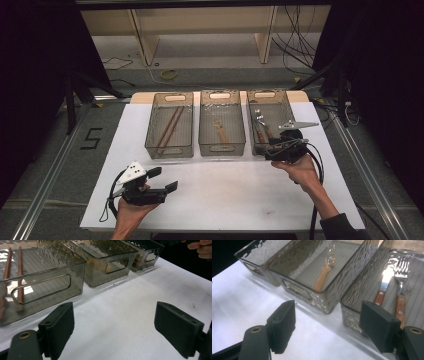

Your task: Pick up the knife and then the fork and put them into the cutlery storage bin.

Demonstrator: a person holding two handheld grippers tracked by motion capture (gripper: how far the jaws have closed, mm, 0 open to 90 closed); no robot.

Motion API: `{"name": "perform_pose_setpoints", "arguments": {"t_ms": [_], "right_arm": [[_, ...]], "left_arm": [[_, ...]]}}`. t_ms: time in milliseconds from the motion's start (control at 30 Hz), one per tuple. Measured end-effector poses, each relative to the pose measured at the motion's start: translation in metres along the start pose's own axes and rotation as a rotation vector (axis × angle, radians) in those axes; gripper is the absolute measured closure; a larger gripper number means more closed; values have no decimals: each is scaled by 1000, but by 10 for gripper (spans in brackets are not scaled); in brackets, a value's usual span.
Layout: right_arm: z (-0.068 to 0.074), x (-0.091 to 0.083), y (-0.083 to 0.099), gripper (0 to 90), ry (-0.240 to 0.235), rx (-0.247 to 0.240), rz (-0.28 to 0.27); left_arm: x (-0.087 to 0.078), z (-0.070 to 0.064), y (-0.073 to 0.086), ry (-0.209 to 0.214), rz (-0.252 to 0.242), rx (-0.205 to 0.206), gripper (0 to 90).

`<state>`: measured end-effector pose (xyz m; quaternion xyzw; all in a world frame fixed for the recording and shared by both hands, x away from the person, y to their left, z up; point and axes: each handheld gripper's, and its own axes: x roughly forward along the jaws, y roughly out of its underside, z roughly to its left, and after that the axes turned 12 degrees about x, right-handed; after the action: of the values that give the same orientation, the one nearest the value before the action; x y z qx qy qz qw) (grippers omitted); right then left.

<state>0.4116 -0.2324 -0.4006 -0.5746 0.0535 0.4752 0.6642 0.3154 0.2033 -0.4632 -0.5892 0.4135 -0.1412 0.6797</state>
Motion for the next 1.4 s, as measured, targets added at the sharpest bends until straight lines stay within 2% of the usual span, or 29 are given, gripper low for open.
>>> {"name": "perform_pose_setpoints", "arguments": {"t_ms": [500, 867, 1000, 1400], "right_arm": [[7, -14, 32, 268, -69, -9, -73], [15, -16, 52, 254, -90, -38, -99], [16, -19, 59, 245, -99, -51, -126], [18, -24, 76, 245, -125, -55, -160]], "left_arm": [[2, 0, 1, 18, 12, -5, 160], [2, 0, 0, 25, 14, 2, 160], [3, -1, 1, 30, 16, -1, 160], [4, -1, 1, 40, 20, 2, 160]]}}
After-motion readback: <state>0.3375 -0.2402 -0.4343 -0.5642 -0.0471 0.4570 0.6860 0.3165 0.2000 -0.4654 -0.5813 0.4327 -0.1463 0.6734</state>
